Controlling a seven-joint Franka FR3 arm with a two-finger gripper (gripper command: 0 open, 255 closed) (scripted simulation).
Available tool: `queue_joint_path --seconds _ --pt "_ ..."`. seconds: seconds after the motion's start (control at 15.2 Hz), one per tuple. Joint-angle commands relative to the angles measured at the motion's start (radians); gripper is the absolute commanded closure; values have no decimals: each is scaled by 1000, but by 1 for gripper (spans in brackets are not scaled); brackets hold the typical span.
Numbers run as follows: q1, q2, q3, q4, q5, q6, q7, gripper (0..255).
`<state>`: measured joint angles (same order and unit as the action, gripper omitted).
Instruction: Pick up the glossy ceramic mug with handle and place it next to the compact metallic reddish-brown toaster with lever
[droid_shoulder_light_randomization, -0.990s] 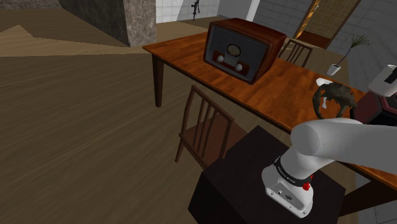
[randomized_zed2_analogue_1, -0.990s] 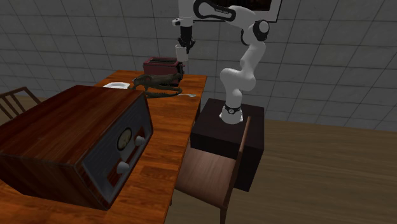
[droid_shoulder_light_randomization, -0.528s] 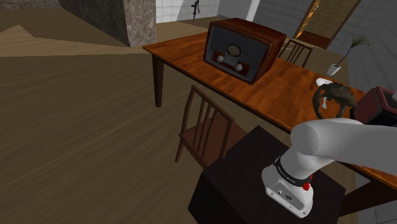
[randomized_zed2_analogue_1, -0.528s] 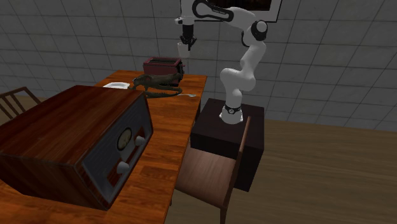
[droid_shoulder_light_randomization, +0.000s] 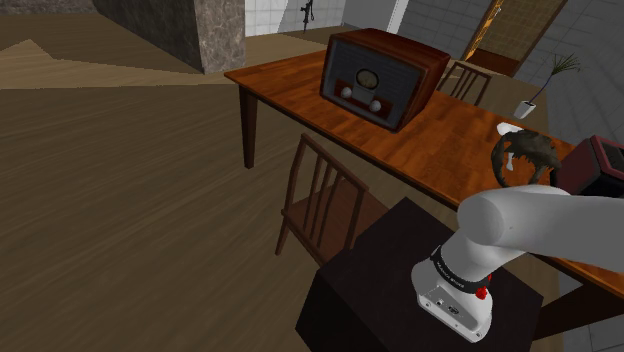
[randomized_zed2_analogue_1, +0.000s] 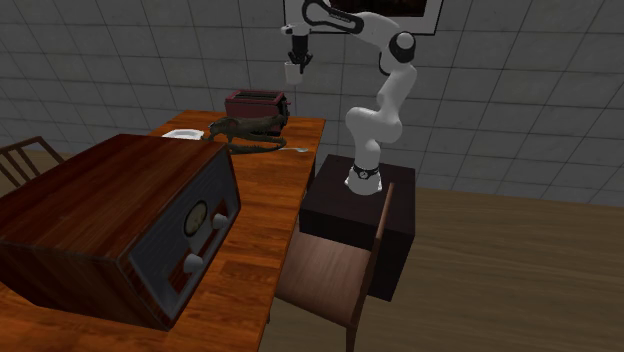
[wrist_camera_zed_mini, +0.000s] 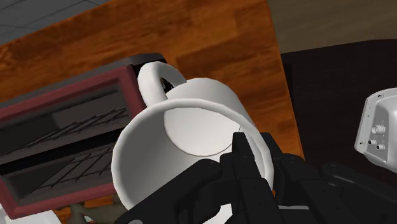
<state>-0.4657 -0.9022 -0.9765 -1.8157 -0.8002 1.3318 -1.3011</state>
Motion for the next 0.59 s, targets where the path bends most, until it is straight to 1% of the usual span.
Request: queue_joint_path --seconds 0.0,0.13,0.53 --pt "31 13 -56 65 -23 0 -54 255" --pt "65 23 -114 137 -46 -3 -113 255" --pt "36 -19 -127 44 -73 52 -88 255"
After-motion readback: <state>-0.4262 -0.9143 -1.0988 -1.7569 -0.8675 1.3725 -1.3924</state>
